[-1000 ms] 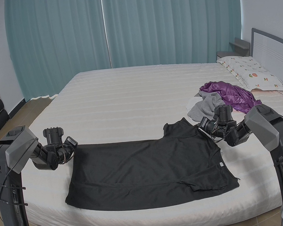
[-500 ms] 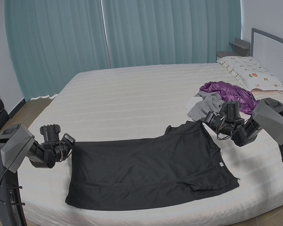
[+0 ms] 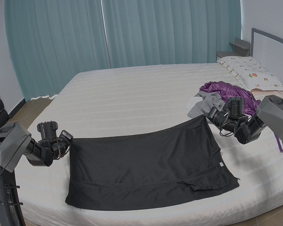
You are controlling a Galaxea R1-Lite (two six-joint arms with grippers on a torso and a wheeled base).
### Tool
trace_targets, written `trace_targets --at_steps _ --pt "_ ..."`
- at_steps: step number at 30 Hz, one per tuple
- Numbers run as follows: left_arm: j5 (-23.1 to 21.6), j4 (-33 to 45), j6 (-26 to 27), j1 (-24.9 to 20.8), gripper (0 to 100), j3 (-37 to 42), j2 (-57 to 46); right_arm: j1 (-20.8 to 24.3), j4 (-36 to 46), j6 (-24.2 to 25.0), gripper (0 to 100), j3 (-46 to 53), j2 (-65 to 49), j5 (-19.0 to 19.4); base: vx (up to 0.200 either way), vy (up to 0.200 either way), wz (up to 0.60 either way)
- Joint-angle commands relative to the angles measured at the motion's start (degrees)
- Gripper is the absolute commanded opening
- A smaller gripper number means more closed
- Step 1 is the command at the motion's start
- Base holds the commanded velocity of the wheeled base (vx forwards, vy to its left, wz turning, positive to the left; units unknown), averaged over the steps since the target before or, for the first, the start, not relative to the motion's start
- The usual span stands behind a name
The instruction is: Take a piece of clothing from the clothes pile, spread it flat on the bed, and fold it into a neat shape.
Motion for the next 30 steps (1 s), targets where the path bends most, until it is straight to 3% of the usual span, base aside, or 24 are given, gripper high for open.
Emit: trace_targets --at_steps 1,30 --pt "0.08 -0.85 -0.02 0.01 0 0.09 0.01 0.01 0.0 -0.02 0 0.24 -0.5 -0.01 0.0 0.0 0.0" --pt "-1.68 -0.93 0.95 -0.16 0 8.26 -5.17 -0.87 -2.99 -0.2 0 20.1 -8.5 5.26 0.0 0.0 0.0"
